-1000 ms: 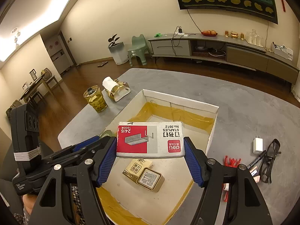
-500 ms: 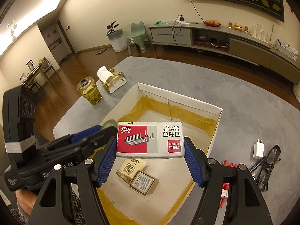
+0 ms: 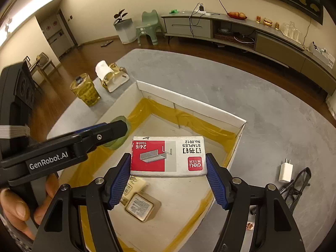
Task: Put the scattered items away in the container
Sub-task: 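Open both grippers to drop the tape roll and staples box into the box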
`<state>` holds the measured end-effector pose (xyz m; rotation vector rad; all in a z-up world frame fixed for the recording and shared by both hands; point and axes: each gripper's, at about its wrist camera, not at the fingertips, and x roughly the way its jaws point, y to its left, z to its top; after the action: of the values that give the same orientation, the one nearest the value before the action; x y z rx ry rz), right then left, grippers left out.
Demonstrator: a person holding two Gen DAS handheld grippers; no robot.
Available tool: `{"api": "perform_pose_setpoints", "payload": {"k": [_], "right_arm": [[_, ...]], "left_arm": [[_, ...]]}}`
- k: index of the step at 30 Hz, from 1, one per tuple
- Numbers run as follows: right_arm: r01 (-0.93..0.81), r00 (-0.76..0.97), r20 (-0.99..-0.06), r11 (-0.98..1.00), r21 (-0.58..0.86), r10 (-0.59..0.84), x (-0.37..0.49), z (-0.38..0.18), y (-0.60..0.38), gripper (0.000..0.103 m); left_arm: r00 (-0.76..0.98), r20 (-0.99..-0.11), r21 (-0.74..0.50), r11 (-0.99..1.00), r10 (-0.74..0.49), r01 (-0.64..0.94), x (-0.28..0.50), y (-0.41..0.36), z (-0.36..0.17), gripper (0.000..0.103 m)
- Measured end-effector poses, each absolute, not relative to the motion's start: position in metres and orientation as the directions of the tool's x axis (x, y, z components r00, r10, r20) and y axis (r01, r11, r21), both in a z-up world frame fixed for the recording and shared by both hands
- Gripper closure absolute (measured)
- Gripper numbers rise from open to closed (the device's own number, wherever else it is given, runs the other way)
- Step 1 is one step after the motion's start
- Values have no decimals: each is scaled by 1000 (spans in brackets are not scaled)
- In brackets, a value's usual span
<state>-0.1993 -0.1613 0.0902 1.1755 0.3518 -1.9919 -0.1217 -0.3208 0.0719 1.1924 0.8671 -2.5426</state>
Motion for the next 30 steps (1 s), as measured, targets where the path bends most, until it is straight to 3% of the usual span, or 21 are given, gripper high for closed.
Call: {"api": "perform_pose_setpoints", "payload": {"k": [14,30], "right_arm": [[778,-166,-896,-613,138,-412,-217,66,-178,33],[816,-177,-939,-577,27,-293,-230,39,-198,33]], "left_arm": [[-520,-852,-146,-926,-61,349,-143,-306,63,53],[-444,-896,-179,-906,-11,384,-170,-320,38,53]]}}
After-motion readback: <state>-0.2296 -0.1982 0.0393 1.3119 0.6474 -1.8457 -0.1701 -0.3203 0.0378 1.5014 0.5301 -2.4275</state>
